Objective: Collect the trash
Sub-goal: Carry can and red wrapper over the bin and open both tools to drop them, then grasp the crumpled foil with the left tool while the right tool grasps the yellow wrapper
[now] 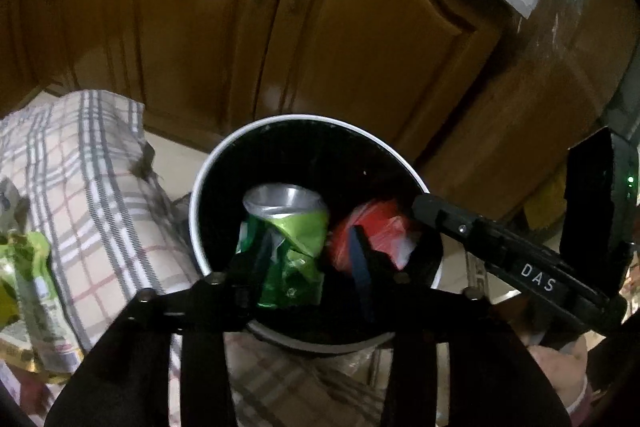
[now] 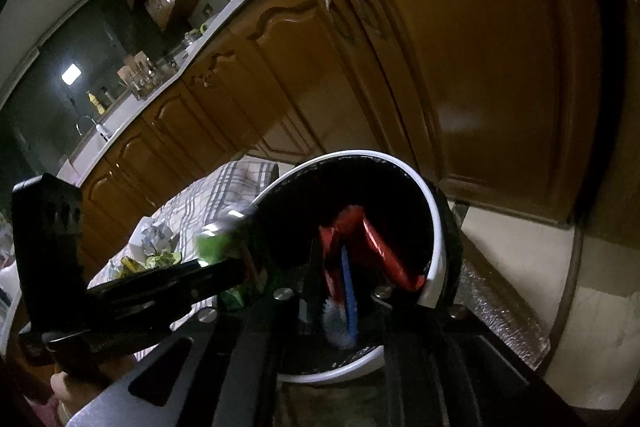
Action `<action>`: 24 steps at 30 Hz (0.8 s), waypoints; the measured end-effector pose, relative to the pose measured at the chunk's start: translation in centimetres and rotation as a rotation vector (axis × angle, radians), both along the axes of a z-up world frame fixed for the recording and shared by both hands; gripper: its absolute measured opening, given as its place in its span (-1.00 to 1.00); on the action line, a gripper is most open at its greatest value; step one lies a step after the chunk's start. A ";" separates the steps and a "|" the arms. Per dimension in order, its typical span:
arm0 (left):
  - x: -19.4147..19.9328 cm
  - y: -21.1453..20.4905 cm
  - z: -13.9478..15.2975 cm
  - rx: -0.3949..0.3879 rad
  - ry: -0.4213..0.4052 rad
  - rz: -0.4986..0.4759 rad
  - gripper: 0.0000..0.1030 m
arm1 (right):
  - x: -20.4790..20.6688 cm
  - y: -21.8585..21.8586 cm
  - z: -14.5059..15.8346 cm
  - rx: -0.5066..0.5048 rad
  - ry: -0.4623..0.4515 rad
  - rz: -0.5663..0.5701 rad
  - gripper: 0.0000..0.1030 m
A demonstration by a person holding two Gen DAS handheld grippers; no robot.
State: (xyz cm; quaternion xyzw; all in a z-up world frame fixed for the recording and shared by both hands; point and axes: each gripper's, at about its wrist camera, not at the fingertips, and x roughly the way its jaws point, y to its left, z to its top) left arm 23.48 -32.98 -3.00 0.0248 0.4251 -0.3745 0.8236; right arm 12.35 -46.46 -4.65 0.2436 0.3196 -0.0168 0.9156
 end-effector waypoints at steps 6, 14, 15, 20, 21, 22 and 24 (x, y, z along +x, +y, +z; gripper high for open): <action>-1.5 2.2 0.7 -0.023 -0.023 0.026 -0.10 | -1.1 0.3 0.6 0.012 -0.034 -0.013 -0.25; -4.0 7.8 0.8 -0.058 -0.037 0.117 0.08 | -2.8 3.2 1.3 0.001 -0.104 0.011 0.47; -4.2 8.6 0.7 -0.062 -0.037 0.130 0.09 | -2.9 3.8 1.4 -0.004 -0.108 0.017 0.50; -4.8 12.3 0.4 -0.065 -0.043 0.191 0.10 | -3.3 6.7 1.6 -0.006 -0.132 0.056 0.58; -4.8 13.1 0.3 -0.064 -0.042 0.202 0.10 | -3.2 7.2 1.6 -0.006 -0.132 0.064 0.58; -5.0 13.9 0.3 -0.065 -0.041 0.216 0.10 | -3.2 7.8 1.6 -0.006 -0.132 0.074 0.58; -5.3 15.6 0.0 -0.064 -0.041 0.245 0.10 | -3.0 9.1 1.5 -0.001 -0.127 0.099 0.58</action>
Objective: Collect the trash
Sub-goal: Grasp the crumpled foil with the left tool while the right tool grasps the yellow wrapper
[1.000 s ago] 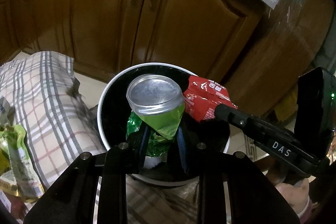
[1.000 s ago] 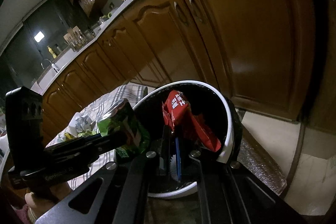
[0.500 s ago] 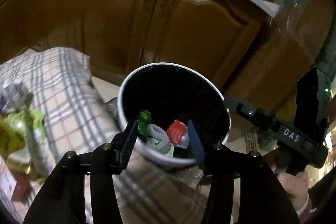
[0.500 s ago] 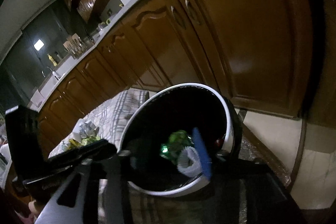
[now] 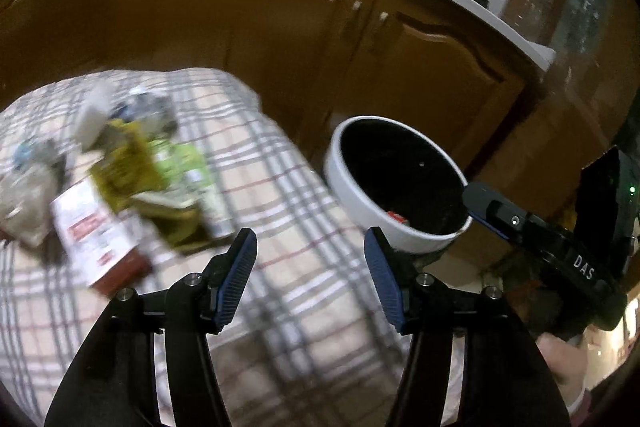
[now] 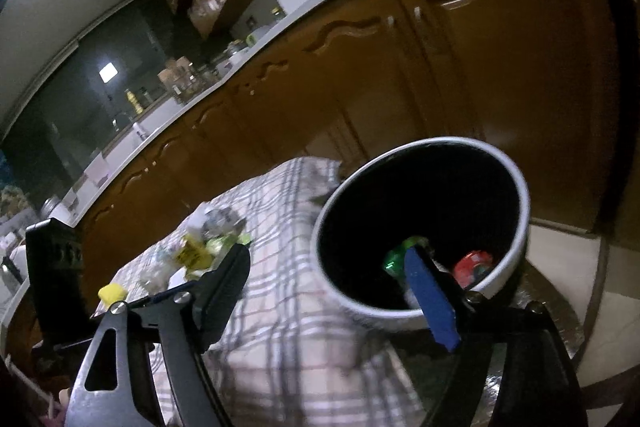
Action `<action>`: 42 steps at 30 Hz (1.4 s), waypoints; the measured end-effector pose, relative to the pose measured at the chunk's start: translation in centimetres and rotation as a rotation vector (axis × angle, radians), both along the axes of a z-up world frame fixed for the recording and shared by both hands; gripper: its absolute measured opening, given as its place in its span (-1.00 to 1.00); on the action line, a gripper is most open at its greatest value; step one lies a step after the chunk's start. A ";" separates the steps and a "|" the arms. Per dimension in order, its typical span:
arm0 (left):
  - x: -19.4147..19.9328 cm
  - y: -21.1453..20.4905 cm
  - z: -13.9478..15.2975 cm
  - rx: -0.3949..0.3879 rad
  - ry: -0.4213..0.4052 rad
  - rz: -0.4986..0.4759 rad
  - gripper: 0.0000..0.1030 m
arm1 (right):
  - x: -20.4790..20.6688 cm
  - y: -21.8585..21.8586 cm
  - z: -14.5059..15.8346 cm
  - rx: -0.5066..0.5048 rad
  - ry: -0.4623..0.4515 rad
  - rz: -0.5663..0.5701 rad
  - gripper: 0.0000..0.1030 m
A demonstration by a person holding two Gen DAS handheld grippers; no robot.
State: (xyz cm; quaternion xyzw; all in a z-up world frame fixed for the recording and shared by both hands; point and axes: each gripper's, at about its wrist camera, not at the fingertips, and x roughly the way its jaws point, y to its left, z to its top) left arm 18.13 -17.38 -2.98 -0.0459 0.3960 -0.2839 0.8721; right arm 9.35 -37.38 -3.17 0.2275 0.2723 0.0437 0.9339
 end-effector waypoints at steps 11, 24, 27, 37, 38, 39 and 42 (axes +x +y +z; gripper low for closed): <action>-0.9 8.4 -1.3 -0.017 0.027 0.157 0.10 | 1.0 6.1 -0.9 -0.015 0.030 0.116 0.59; -0.9 14.9 -1.3 -0.030 0.013 0.303 0.20 | 2.6 10.4 -1.3 -0.042 0.044 0.184 0.67; -0.5 15.8 -1.2 -0.026 0.009 0.316 0.20 | 3.3 11.1 -1.5 -0.032 0.073 0.204 0.67; 1.8 17.1 -0.5 0.007 0.002 0.338 0.20 | 5.5 13.1 -0.5 -0.033 0.061 0.241 0.64; 2.2 17.2 -0.5 0.009 0.006 0.337 0.20 | 5.8 13.3 -0.3 -0.037 0.059 0.245 0.63; 2.5 17.4 -0.4 0.010 0.008 0.339 0.20 | 6.2 13.7 -0.2 -0.039 0.058 0.254 0.57; 3.5 17.6 -0.4 0.025 0.009 0.338 0.20 | 7.3 14.7 0.0 -0.049 0.059 0.282 0.39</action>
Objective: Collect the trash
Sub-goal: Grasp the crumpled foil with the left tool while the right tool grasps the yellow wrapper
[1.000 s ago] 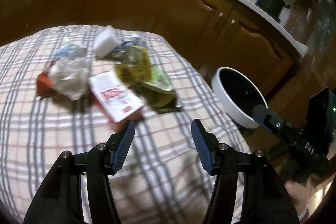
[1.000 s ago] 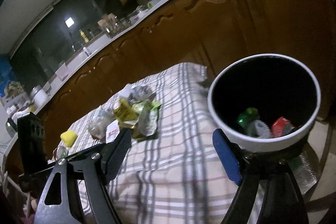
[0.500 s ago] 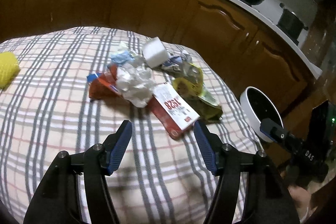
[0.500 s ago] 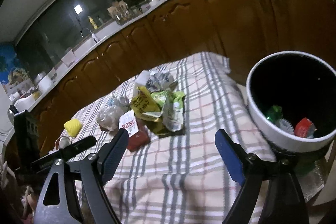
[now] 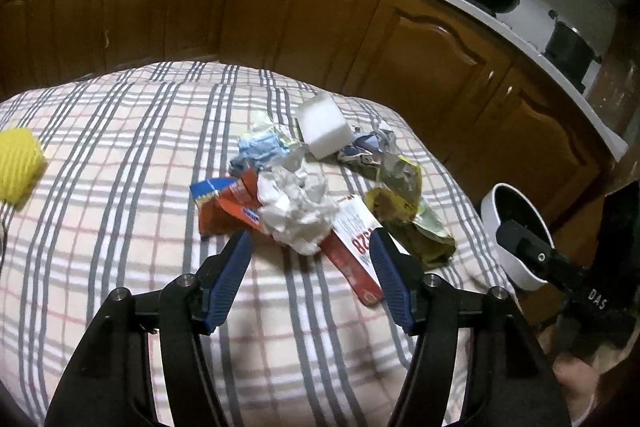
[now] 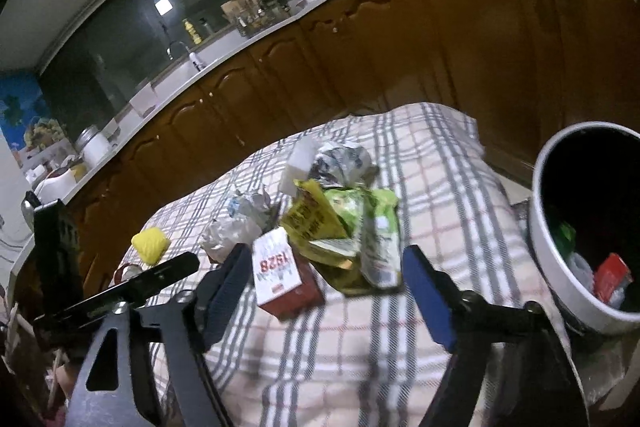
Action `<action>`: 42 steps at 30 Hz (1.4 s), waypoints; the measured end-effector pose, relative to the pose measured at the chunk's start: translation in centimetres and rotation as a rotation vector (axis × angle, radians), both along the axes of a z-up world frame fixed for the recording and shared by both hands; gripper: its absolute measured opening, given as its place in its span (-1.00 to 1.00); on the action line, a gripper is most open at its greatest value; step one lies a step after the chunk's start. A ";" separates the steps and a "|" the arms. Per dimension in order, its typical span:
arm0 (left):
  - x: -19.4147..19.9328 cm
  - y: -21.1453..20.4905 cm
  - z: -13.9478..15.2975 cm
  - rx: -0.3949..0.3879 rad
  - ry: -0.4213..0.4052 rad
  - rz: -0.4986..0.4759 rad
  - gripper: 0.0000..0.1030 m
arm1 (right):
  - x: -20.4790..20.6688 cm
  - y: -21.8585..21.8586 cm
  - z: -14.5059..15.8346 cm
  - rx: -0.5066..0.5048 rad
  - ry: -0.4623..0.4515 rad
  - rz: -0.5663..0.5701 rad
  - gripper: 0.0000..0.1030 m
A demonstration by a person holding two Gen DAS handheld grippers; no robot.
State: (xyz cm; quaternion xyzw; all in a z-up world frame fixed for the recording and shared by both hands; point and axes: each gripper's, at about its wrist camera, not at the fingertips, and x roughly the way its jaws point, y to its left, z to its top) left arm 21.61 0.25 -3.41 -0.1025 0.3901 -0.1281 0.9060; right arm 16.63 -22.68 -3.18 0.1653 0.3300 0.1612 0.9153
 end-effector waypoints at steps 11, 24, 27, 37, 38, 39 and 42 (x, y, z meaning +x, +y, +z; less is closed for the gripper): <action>2.7 -0.3 -0.9 0.029 0.007 -0.013 0.20 | 4.6 3.1 -1.2 -0.031 0.037 0.049 0.08; 2.8 -0.4 -1.5 0.053 -0.004 -0.031 -0.54 | 5.9 3.5 -2.1 -0.043 0.055 0.052 -0.87; 2.0 -0.2 -0.3 0.040 -0.038 -0.024 -0.54 | 4.9 2.9 -1.1 -0.028 0.025 0.040 -0.89; -0.5 -2.7 2.6 0.001 -0.105 -0.090 -0.55 | 0.9 -0.9 1.6 0.020 -0.036 -0.017 -0.90; -0.6 -3.3 2.6 -0.001 -0.104 -0.103 -0.55 | 0.5 -1.4 1.6 0.022 -0.036 -0.027 -0.90; -0.8 -3.8 2.6 -0.002 -0.103 -0.110 -0.55 | 0.3 -1.8 1.7 0.022 -0.037 -0.035 -0.90; -1.3 -5.3 2.5 -0.007 -0.099 -0.143 -0.55 | -0.8 -3.5 1.7 0.022 -0.038 -0.068 -0.91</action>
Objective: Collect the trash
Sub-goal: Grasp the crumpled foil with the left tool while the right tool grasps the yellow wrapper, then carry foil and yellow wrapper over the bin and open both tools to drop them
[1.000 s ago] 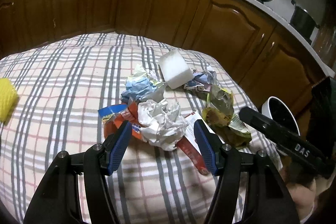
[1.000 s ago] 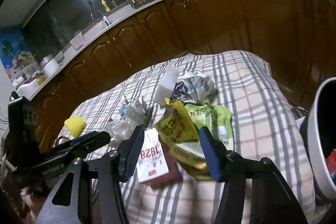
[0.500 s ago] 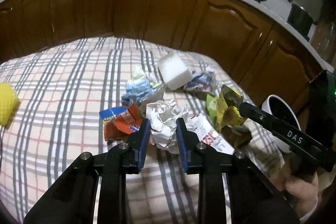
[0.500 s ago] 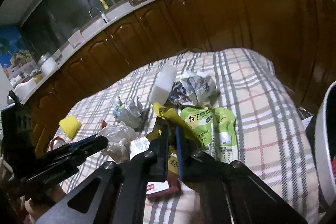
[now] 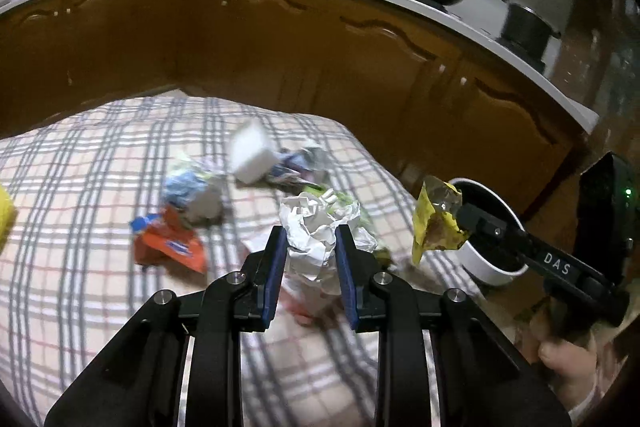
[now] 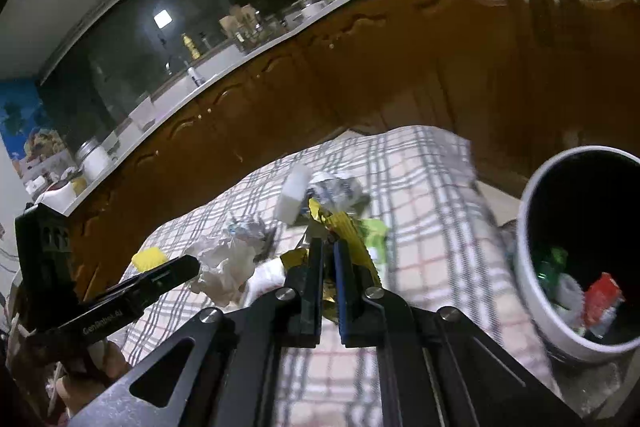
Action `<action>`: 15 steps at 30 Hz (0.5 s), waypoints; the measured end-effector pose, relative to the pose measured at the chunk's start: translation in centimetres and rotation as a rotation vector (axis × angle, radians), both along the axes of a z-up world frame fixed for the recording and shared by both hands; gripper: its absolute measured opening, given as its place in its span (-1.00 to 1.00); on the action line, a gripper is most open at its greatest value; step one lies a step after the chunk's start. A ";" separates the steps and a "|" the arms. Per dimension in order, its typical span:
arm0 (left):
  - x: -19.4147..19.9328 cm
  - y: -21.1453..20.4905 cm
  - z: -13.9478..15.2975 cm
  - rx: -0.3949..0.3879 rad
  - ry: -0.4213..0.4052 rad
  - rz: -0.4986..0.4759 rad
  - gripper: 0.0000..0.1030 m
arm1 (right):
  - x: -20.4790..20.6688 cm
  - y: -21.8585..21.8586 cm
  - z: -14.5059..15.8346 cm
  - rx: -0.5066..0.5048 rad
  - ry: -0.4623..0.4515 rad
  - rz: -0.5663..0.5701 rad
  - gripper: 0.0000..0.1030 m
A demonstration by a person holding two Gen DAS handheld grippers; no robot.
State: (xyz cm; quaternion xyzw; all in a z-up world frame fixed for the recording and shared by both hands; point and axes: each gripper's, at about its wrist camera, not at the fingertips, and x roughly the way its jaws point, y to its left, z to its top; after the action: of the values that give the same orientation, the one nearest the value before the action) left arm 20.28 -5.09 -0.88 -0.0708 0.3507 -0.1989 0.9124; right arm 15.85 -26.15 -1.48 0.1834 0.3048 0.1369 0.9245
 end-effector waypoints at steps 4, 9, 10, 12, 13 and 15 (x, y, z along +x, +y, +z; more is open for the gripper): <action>-0.7 -2.1 0.0 -0.002 0.000 -0.048 -0.55 | -1.4 -2.1 0.1 0.002 -0.007 -0.041 -0.93; -1.2 -4.6 0.1 0.000 -0.001 -0.103 -0.55 | -2.8 -4.6 0.2 -0.003 -0.014 -0.088 -0.96; -1.2 -5.0 0.1 -0.001 -0.002 -0.111 -0.55 | -3.1 -5.1 0.2 -0.005 -0.014 -0.098 -0.97; -1.3 -6.1 0.2 -0.002 -0.001 -0.131 -0.55 | -3.6 -5.8 0.2 -0.006 -0.014 -0.114 -0.98; -1.3 -6.4 0.2 -0.004 0.001 -0.138 -0.55 | -3.8 -6.2 0.2 -0.007 -0.014 -0.121 -0.98; -1.4 -7.4 0.2 -0.005 0.003 -0.153 -0.55 | -4.2 -7.1 0.1 -0.009 -0.014 -0.134 -0.98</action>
State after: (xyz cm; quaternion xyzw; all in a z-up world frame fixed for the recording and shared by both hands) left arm 18.88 -12.45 -0.68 -0.0464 0.3560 -0.2690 0.8937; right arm 11.66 -33.23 -1.34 0.1984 0.2858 0.0744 0.9346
